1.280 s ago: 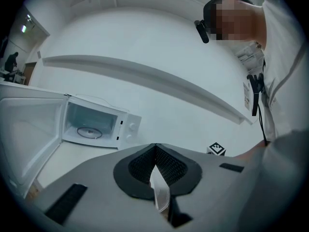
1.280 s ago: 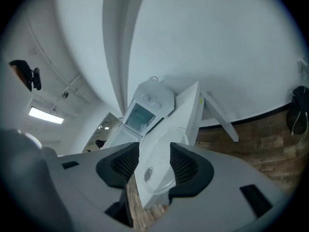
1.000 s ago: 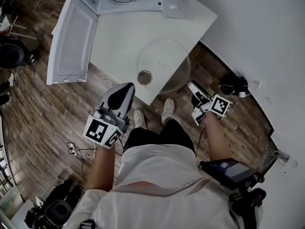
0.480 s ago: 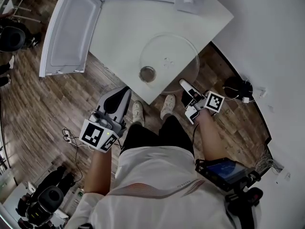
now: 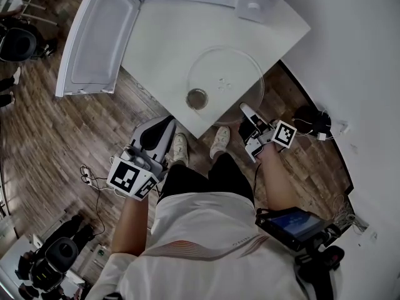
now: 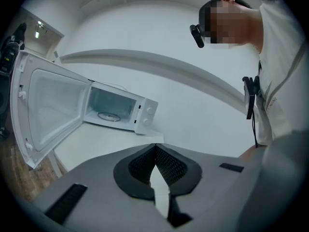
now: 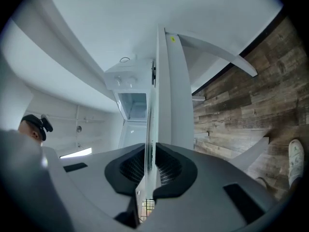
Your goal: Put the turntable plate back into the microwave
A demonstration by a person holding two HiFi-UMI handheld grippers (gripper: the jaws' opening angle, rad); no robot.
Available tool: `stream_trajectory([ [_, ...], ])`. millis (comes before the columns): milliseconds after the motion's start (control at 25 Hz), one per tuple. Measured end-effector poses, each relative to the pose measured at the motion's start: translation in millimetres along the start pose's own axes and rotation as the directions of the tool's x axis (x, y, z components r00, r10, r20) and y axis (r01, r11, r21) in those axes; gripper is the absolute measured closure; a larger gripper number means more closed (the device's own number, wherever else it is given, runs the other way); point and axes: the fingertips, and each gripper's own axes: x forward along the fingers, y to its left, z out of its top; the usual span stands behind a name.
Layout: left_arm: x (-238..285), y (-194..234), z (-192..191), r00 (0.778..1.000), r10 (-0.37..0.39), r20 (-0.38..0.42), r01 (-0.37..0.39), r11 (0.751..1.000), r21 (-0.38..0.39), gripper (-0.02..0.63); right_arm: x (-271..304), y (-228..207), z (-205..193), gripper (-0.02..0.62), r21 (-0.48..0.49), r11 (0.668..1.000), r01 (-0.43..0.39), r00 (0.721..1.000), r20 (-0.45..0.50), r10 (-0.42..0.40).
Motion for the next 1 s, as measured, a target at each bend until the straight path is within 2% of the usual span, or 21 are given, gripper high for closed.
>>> stream_trajectory([
  [200, -1, 0, -1, 1.0, 0.0, -0.005, 0.0, 1.0, -0.001, 0.595, 1, 2, 0, 0.566, 0.031, 0.999, -0.044, 0.999, 0.019, 0.044],
  [520, 0, 3, 2, 1.0, 0.022, -0.004, -0.022, 1.0, -0.007, 0.595, 0, 17, 2, 0.568, 0.003, 0.996, -0.084, 0.995, 0.059, 0.084],
  [760, -3, 6, 21, 0.997, 0.068, 0.035, -0.069, 0.998, 0.015, 0.595, 6, 64, 7, 0.568, -0.03, 0.994, -0.109, 0.991, 0.071, 0.111],
  [1000, -14, 7, 64, 0.984, 0.124, 0.124, -0.13, 0.991, 0.04, 0.595, 15, 125, 10, 0.568, -0.058, 0.987, -0.148, 0.987, 0.05, 0.151],
])
